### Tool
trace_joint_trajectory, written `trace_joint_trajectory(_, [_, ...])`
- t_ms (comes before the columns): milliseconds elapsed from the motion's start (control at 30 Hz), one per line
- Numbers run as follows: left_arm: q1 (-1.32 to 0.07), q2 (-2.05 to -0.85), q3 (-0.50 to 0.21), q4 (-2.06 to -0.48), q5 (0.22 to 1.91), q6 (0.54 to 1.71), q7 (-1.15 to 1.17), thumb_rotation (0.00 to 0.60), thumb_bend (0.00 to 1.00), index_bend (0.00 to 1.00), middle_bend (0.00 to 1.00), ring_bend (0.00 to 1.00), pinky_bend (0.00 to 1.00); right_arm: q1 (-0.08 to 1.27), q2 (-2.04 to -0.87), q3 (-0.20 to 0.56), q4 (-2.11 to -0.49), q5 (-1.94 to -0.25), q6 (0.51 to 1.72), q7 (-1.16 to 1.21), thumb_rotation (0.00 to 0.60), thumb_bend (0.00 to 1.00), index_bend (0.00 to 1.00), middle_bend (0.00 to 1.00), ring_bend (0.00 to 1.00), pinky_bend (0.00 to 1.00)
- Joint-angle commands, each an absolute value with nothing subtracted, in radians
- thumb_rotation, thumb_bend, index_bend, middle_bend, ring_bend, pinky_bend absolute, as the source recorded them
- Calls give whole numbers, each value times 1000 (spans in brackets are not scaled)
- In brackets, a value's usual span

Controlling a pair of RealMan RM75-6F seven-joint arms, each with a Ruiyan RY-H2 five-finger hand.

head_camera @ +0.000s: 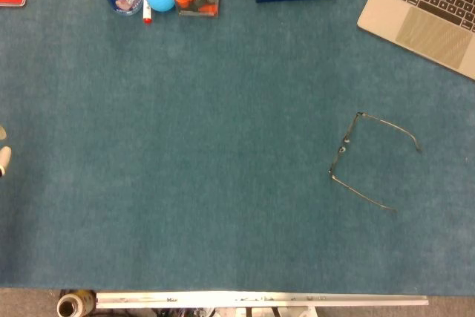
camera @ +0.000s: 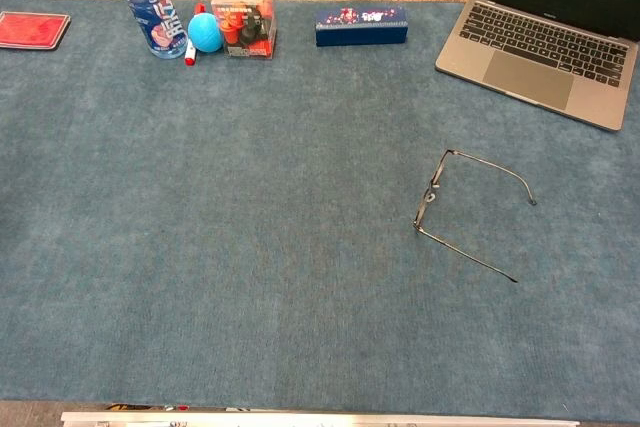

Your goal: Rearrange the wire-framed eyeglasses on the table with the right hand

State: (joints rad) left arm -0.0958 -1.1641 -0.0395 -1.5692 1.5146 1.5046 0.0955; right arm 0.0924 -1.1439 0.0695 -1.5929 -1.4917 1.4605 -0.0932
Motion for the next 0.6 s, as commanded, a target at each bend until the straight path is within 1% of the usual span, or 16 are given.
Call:
trace_joint_trajectory(33, [-95,-1163,-34,-1571,1518,1502,101,600,281,512,480,310,459,89,-1143,69,-1599,-1502,1474,-89,600,247,553,516,337,557])
trace_joint_trajectory(200, [-90,-1158,-30,-1575,1521,1506,96,600,281,512,480,310,460,90,-1147,66,-1600,-1515,1480,-85,600,247,553,516,337,557])
trace_joint_trajectory(367, [-86,-1156,-32,-1579,1514,1509,100,600,281,512,480,310,461,99,-1152,67,-1588,-1496,1453,-99,600,247,553,516,337,557])
trace_joint_trajectory(600, [-82,-1150,-28,-1589,1532,1523,91,600,281,512,480,310,461,100,-1164,49,-1586,-1520,1452,-113,600,247,553,516,337,557])
